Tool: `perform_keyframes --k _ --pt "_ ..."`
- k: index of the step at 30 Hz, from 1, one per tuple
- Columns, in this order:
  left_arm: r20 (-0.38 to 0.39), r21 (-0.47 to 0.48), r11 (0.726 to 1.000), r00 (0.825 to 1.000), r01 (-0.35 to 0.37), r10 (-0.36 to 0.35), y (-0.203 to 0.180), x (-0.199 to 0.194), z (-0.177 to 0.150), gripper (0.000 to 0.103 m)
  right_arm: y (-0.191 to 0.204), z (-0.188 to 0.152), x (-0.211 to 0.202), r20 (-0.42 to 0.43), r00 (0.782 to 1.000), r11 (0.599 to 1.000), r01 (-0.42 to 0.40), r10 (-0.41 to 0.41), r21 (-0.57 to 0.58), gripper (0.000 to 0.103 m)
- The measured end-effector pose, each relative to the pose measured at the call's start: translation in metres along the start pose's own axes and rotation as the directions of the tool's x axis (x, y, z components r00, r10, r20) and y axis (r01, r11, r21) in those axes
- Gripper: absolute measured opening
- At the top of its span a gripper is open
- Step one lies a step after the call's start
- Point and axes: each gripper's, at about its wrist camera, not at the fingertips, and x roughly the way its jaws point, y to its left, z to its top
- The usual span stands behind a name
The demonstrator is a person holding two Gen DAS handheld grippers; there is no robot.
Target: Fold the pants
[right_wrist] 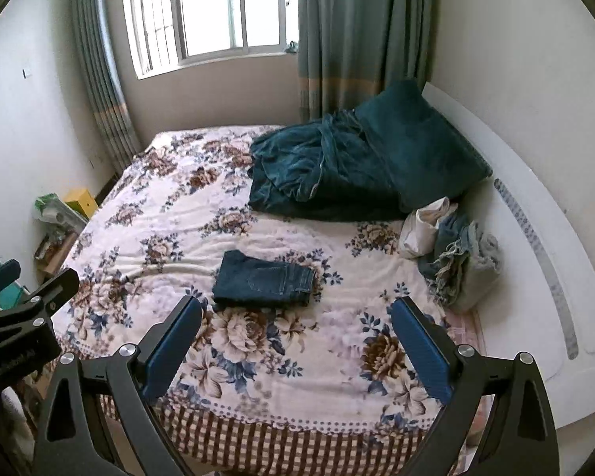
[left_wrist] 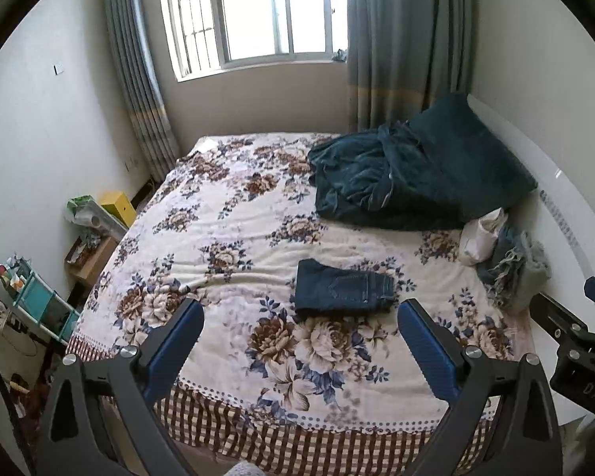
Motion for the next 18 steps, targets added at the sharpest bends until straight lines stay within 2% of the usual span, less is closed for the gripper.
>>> perform_keyframes --k 5,10,13,18 --pt "0.023 0.001 1.0 1.0 0.012 -0.012 0.004 -0.019 -0.003 0.1 0.006 0.0 -0.03 0.028 1.0 1.0 -0.002 0.002 -0.004 0.098" --pt "0.035 -0.001 1.0 0.999 0.019 -0.019 0.004 -0.022 -0.006 0.1 0.008 -0.003 -0.036 0.038 0.999 1.0 0.011 -0.011 -0.002 0.099" --pt "0.033 -0.011 1.0 0.999 0.013 -0.013 0.007 -0.015 -0.007 0.101 0.006 -0.002 -0.028 0.039 0.999 1.0 0.005 -0.006 0.016 0.101" --pt "0.023 -0.019 1.0 1.0 -0.012 0.013 0.009 0.003 -0.008 0.102 0.008 -0.002 0.001 0.032 0.999 0.999 0.041 -0.042 0.014 0.101"
